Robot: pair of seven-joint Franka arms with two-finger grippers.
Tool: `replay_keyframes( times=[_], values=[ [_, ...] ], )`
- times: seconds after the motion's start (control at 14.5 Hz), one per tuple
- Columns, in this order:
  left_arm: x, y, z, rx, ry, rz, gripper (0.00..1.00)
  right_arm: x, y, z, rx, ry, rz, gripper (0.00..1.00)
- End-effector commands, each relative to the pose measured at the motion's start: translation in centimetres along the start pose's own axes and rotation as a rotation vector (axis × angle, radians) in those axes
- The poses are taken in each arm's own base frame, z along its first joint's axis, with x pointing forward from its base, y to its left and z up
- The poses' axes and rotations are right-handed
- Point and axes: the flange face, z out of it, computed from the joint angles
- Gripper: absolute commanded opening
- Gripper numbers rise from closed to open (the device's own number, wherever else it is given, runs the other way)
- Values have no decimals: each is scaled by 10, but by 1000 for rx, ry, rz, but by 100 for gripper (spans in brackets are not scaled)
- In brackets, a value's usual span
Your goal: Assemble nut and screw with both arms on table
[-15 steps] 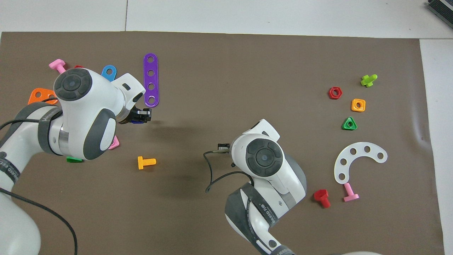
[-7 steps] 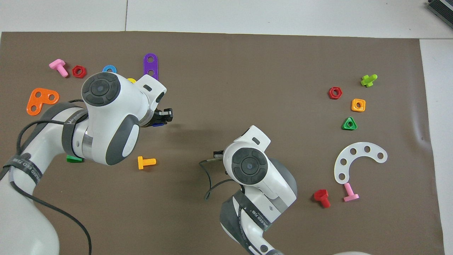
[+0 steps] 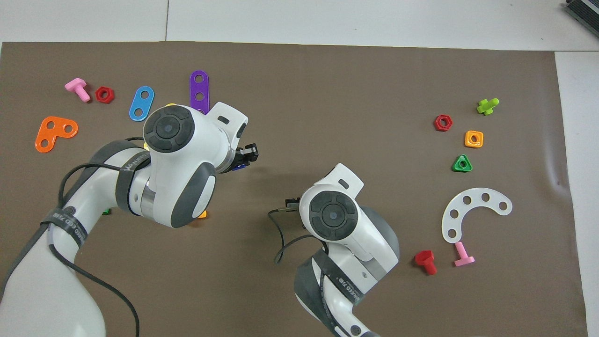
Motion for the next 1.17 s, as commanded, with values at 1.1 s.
replay_keyframes(
  times=[1.1],
  values=[
    [-124, 131, 52, -83, -92, -62, 0, 105, 290, -231, -26, 3, 160, 100]
  ],
)
